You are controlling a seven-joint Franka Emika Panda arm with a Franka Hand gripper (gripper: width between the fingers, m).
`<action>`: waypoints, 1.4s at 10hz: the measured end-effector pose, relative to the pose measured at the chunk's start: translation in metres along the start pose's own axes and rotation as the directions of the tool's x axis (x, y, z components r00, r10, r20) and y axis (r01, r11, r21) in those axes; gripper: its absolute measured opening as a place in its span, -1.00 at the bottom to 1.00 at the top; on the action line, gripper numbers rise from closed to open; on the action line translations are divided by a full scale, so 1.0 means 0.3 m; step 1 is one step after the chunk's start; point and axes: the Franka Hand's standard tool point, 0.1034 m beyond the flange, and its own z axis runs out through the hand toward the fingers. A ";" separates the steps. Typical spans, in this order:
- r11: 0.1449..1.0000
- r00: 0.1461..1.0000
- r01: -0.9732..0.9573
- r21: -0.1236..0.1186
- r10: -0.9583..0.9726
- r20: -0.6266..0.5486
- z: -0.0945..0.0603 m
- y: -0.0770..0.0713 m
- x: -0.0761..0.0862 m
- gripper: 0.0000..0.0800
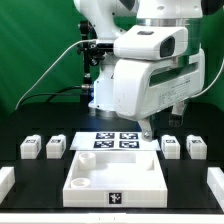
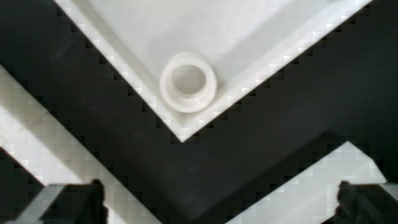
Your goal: Assemble one leg
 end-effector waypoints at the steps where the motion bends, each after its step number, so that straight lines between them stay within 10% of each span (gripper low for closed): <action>1: 1.000 1.000 0.000 0.000 0.000 0.000 0.000 0.000 0.000 0.62; 5: 0.994 0.994 0.111 -0.003 -0.111 -0.002 0.025 -0.039 -0.034 0.62; 10: 0.772 0.772 0.636 -0.004 -0.636 -0.009 0.149 -0.136 -0.312 0.62; 14: 0.771 0.771 0.637 -0.004 -0.637 -0.010 0.168 -0.134 -0.329 0.62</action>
Offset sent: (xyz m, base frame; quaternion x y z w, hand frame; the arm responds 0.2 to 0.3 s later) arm 0.0000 0.0000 0.0000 0.0000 0.0000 -0.0899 0.9960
